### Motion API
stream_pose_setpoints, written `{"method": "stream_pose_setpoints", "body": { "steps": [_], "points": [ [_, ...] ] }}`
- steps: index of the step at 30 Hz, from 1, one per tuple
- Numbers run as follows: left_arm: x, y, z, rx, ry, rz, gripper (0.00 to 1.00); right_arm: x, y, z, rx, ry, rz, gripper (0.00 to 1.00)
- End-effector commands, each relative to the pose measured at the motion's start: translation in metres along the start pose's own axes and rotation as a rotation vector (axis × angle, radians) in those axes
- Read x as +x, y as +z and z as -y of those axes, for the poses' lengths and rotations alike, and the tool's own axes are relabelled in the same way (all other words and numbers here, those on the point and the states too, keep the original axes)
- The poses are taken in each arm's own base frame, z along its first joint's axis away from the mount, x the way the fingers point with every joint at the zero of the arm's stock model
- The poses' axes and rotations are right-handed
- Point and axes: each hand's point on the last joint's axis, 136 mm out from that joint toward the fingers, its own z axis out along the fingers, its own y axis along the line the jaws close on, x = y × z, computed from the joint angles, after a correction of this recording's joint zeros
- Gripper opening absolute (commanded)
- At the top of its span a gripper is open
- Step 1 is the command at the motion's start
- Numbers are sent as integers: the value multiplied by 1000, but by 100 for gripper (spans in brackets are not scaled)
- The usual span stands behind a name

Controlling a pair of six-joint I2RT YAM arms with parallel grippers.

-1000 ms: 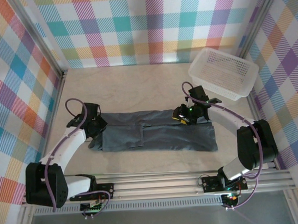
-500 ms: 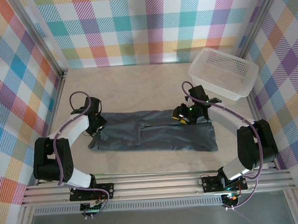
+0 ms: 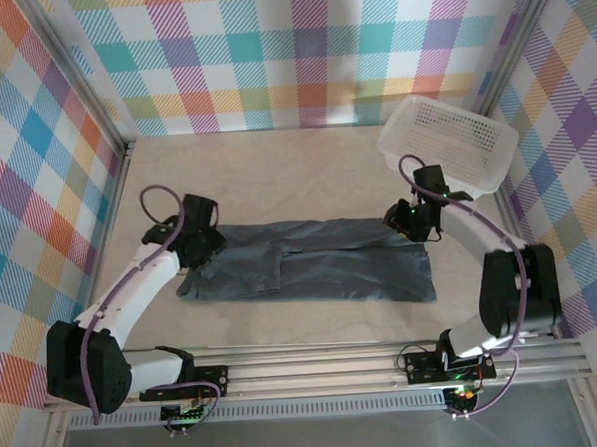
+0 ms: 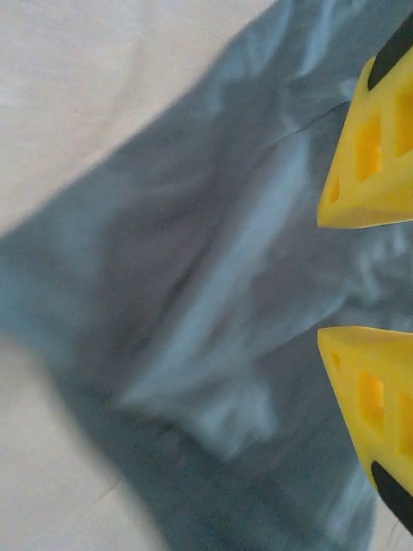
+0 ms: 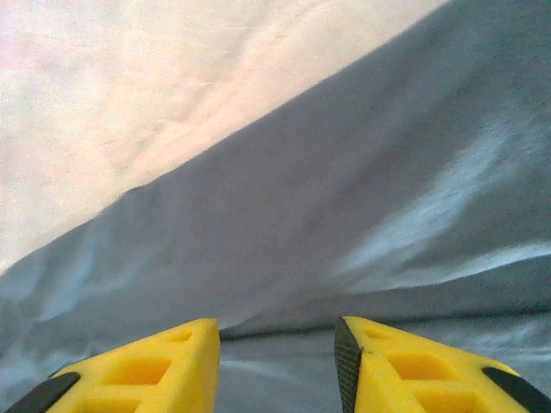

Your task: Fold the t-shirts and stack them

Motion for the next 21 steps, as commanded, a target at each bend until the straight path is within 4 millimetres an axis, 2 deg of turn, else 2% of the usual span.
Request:
{"method": "stream_pose_setpoints", "body": {
  "steps": [1, 4, 7, 11, 14, 17, 21],
  "points": [
    [46, 44, -5, -42, -143, -189, 27, -11, 25, 10, 109, -88, -58, 37],
    [52, 66, -7, -86, -153, -220, 26, -19, 38, 18, 174, -109, -84, 36],
    [53, 85, -12, -154, -126, -241, 25, -11, 49, 29, 221, -97, -145, 35],
    [39, 111, -24, -243, -146, -271, 24, 22, 54, 46, 265, -39, -248, 34],
    [14, 127, -27, -275, -166, -254, 23, 53, 50, 51, 294, -12, -291, 34],
    [-24, 140, -5, -258, -129, -207, 23, 82, 46, 45, 255, 36, -327, 34],
    [-71, 157, 45, -199, -63, -163, 23, 104, 34, 36, 271, 84, -327, 36]
  ]
}}
